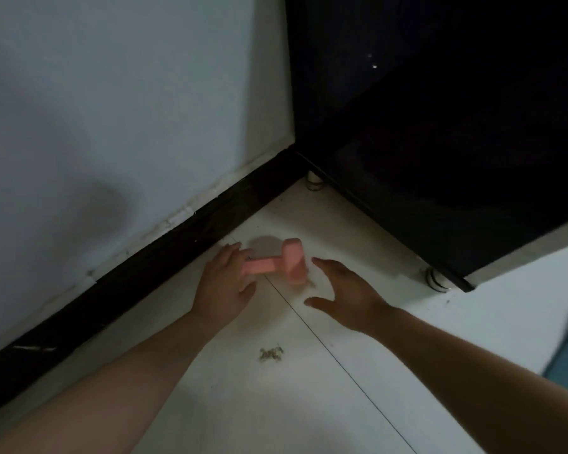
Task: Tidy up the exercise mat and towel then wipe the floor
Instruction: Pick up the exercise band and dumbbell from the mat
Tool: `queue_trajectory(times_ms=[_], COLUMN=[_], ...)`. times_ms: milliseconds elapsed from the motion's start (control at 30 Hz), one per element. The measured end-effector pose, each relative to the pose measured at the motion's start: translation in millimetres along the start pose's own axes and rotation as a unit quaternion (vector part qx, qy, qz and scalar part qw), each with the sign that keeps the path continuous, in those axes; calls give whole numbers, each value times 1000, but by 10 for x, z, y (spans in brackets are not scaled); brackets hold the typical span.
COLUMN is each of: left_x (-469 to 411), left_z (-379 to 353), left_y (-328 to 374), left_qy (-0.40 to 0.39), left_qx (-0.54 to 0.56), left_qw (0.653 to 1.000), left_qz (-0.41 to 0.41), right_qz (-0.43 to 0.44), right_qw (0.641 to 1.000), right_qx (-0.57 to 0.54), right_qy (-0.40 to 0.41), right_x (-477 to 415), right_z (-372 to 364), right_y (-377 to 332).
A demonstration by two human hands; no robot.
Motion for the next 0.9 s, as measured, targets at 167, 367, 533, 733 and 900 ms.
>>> queue_trajectory(times_ms=[167, 367, 533, 733, 900], left_x=[10, 221, 391, 503, 412], left_z=[-157, -433, -632, -800, -974], left_y=[654, 1801, 2628, 3481, 4086], left_qy=[-54, -150, -193, -191, -232], left_qx=[43, 3, 2, 29, -47], left_qw=[997, 975, 954, 945, 923], left_qz=[-41, -162, -227, -263, -304], right_qz=[-27, -32, -68, -126, -176], right_qw=[998, 994, 991, 981, 964], right_qx=[56, 104, 98, 73, 33], right_qy=[-14, 17, 68, 130, 195], right_x=[498, 1097, 1667, 2183, 2553], right_z=[441, 1042, 1533, 2080, 2375], right_y=[265, 616, 1122, 1678, 2153])
Point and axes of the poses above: each hand's wrist, its own x-axis away from the middle knuckle, its own z-axis out of the back of the hand, y = z × x, the point moved 9 cm from there along -x, towards the middle knuckle, and after that the axes turned 9 degrees about y, right-handed, at the moved point
